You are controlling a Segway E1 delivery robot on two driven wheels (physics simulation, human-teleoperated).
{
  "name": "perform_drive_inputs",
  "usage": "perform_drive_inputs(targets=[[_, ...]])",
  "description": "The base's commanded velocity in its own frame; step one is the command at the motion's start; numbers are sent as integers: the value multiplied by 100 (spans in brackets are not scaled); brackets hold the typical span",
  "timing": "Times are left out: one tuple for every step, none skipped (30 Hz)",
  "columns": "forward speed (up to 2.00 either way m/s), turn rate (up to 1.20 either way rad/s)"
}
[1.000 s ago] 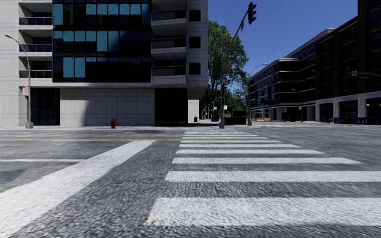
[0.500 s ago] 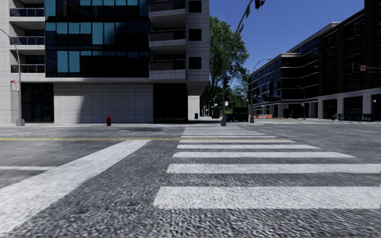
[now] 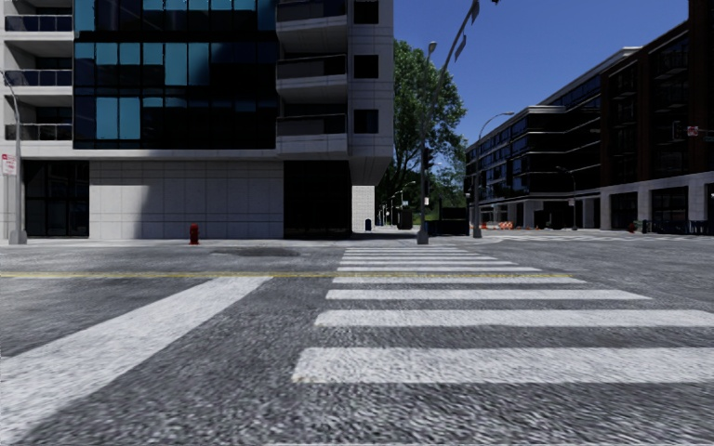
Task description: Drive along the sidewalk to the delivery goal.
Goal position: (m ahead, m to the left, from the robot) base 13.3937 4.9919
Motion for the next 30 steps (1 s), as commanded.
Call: perform_drive_inputs(targets=[[200,0],[200,0],[200,0],[200,0],[200,0],[200,0],[200,0],[200,0],[200,0],[200,0],[200,0],[200,0],[200,0],[200,0],[200,0],[200,0],[200,0],[200,0],[200,-9],[200,-15],[200,-18],[200,-19],[200,-19],[200,-20],[200,-20],[200,-24],[200,-29],[200,-30],[200,-30],[200,-31]])
